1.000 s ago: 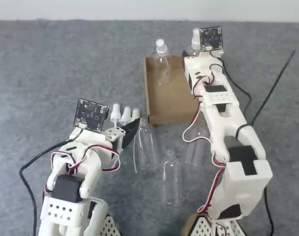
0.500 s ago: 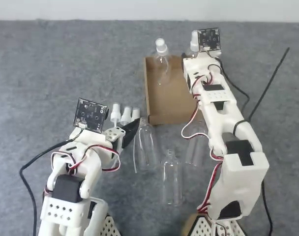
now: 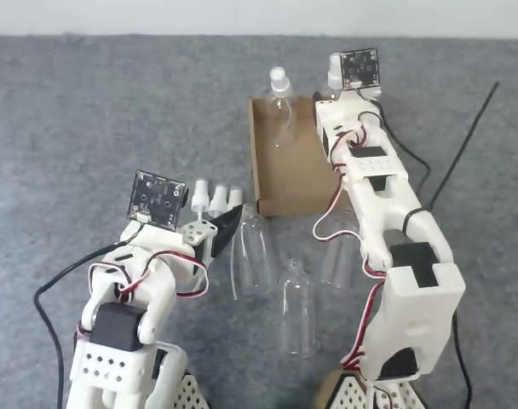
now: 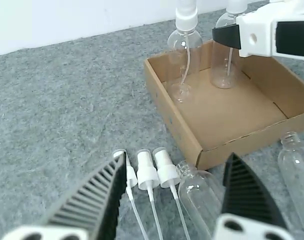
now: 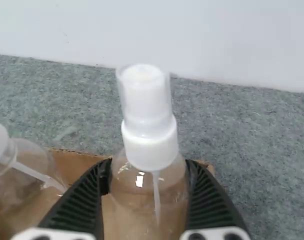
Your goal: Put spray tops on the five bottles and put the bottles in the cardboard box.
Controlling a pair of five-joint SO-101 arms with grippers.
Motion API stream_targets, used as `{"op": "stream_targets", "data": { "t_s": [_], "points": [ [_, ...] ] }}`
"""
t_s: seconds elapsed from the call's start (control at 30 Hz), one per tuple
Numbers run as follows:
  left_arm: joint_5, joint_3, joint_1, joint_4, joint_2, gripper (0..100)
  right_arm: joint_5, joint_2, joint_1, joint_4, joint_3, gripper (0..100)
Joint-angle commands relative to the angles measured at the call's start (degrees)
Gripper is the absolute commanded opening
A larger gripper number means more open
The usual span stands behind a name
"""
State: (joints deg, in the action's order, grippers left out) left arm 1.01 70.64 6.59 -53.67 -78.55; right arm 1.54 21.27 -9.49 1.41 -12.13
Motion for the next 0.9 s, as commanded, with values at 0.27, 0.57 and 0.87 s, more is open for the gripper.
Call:
{"op": "stream_targets", "data": {
  "t_s": [0.27, 0.57, 0.87],
  "points": [
    [-0.4, -0.5, 0.1, 0.8, 0.3, 29, 0.7, -1.4, -0.4, -0.6, 3.3, 7.5],
    [-0.4, -0.5, 0.0, 0.8, 0.3, 29, 0.9, -1.4, -0.4, -0.5, 3.3, 18.1],
    [-0.4, -0.5, -0.2, 0.8, 0.3, 29, 1.0, -1.4, -0.5, -0.4, 3.4, 18.1]
  ]
}}
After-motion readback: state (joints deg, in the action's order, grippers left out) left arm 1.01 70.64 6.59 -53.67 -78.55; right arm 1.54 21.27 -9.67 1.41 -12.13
